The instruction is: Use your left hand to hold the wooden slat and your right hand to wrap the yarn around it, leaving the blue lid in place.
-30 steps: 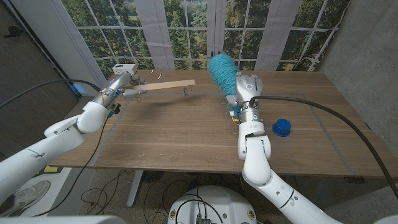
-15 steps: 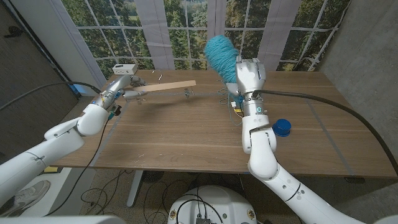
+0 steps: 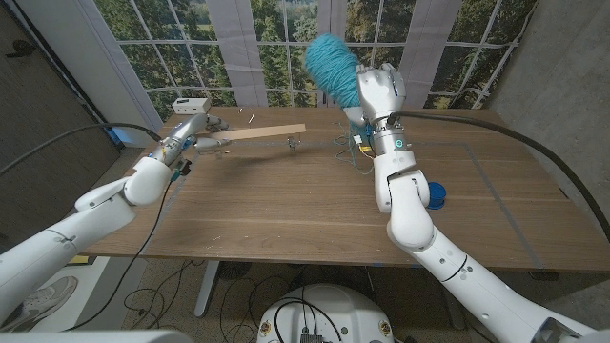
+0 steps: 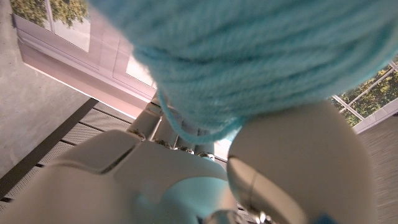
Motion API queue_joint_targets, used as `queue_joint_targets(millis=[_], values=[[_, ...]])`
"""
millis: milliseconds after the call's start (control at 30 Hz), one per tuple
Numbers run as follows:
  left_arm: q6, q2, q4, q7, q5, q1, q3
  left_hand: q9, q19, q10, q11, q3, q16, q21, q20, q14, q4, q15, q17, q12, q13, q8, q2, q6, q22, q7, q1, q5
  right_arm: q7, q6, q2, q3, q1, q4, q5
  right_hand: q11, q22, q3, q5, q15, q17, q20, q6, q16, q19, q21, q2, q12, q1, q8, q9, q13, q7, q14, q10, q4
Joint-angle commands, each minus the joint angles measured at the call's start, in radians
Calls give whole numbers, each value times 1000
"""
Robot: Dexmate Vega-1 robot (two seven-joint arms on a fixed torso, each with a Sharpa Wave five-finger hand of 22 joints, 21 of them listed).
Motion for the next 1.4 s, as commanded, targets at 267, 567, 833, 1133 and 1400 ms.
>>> queue_joint_targets(millis=[267,567,833,1133,1400], values=[[-15,-16,2,-53,2,-74,38,84,-8,56,-50,8,-5,11,-72,109,9,-176,6,-6,6,39,86,123,5,-50,68,4,81,139,-4,5,148,-9,130,-93,0,-9,12,-131,5,-45,280,-19,-8,15,288,-1,288,8,10,3,-215,-46,88,3],[-20,3,-19,-76,-8,-79,23,83,-10,64,-50,8,-9,13,-72,109,10,-176,8,-8,7,36,86,124,4,-50,66,5,82,178,5,-39,230,32,108,-93,-3,-16,22,-132,5,-58,295,-33,-11,25,280,-1,292,7,9,2,-227,-43,92,1],[-58,10,-20,-108,-61,-74,1,83,-15,64,-58,7,-12,13,-72,112,12,-176,9,-12,10,39,84,136,4,-58,63,7,82,189,22,-60,281,84,124,-93,-6,-20,30,-134,7,-63,295,-42,-14,32,278,-2,296,5,12,4,-228,-39,90,1],[-122,17,-15,-135,-131,-44,-38,88,-18,68,-61,6,-16,13,-73,114,13,-177,11,-17,10,40,82,136,4,-66,61,10,121,176,39,-89,345,151,109,-91,-10,-25,38,-133,8,-67,297,-53,-18,39,277,-3,298,6,18,6,-229,-37,92,2],[-139,53,-33,-198,-179,-15,-70,90,-20,72,-62,5,-19,14,-73,116,13,-177,12,-18,11,41,81,138,4,-65,60,12,149,142,57,-103,394,217,113,-90,-13,-29,46,-134,10,-68,300,-60,-21,46,278,-5,300,6,23,6,-231,-33,91,4]])
